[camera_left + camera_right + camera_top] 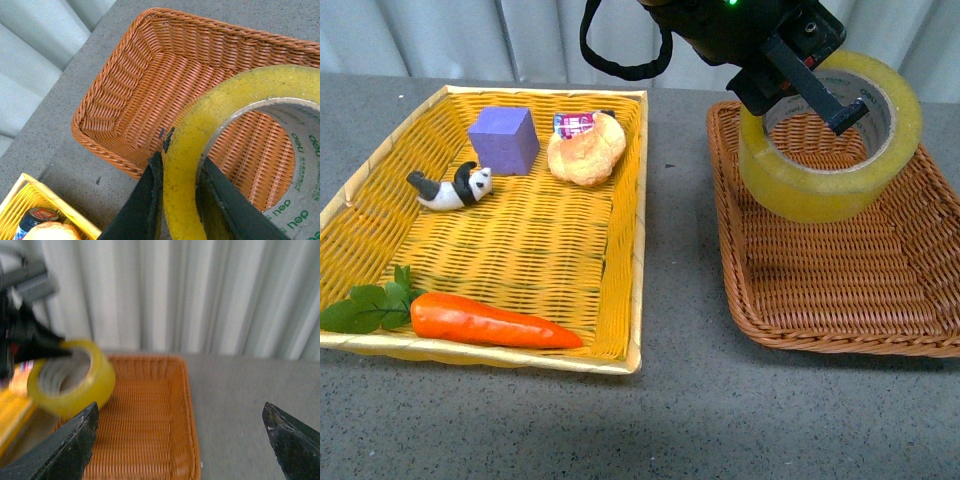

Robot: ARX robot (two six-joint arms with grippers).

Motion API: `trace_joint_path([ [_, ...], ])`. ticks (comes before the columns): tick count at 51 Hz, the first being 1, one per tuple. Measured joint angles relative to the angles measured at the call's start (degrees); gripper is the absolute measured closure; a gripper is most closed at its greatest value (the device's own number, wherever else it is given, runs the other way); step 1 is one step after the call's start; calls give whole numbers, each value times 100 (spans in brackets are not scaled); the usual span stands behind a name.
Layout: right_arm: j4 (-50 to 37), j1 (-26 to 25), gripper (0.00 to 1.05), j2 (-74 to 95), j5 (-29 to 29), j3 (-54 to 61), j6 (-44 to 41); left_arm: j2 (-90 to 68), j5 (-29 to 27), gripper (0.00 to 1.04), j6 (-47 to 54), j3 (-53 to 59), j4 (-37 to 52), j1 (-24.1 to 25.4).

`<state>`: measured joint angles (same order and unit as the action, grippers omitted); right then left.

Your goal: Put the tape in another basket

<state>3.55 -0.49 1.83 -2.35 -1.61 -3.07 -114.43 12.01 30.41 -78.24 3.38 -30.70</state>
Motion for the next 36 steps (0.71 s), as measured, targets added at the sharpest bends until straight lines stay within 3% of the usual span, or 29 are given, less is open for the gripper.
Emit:
trace_joint_path([
  [4,306,-120,9,684,-334,-260,-503,0,-4,89,2,0,-2,0],
  [16,-911,-365,9,3322,-1394,-1193,-994,-7,0,89,7,-2,-2,-9],
  [22,-1196,-315,9,4686,-1491,-1875,-1058,-7,0,89,4,-2,-2,-9],
  [36,-894,46,9,7029,-1467,-3329,-1088,-7,-2,89,4,-2,-2,-7],
])
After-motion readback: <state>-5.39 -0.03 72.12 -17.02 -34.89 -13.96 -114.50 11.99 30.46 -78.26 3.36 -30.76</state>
